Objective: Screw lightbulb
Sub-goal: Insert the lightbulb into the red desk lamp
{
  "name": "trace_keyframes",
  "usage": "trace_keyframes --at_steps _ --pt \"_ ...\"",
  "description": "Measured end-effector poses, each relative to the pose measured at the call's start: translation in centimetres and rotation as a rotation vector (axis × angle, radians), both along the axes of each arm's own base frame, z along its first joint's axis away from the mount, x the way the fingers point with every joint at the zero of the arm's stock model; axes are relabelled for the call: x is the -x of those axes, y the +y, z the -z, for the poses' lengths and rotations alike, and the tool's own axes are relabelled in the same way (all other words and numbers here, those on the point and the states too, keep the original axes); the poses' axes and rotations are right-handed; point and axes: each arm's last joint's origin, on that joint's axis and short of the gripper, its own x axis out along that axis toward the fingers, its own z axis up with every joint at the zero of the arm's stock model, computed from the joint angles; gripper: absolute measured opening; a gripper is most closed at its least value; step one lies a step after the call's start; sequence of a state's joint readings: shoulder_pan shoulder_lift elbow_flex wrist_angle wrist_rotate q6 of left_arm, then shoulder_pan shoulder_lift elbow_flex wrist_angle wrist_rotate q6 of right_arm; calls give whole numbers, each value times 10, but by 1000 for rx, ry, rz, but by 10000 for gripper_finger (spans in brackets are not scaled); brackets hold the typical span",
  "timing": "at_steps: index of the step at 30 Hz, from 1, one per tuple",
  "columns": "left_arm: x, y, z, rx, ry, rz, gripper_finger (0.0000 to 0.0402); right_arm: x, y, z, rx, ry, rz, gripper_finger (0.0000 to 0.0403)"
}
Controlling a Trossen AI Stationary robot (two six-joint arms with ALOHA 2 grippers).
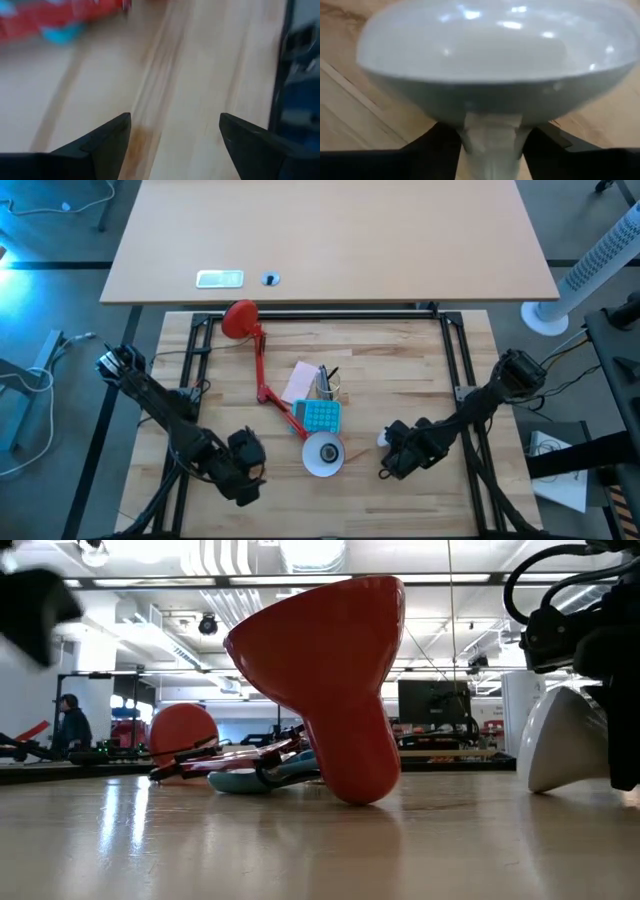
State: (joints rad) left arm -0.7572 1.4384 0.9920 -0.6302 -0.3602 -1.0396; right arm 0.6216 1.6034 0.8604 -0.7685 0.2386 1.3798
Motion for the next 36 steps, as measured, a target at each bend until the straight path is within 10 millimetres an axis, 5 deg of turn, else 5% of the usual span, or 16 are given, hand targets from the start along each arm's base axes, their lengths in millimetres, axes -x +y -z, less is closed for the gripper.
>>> trace_keyframes --at_steps 9,19,27,36 --pt "0 9 -46 -184 -73 -58 281 -10 5 -31 -19 -105 -121 148" --pt "11 24 -70 -130 -217 -130 280 -16 1 -107 66 -427 -171 136" --pt "-14 8 -88 -165 -494 24 280 -30 9 -159 127 -611 -289 144" --pt "-22 0 -88 -191 -524 48 281 -65 26 -165 145 -753 -386 144"
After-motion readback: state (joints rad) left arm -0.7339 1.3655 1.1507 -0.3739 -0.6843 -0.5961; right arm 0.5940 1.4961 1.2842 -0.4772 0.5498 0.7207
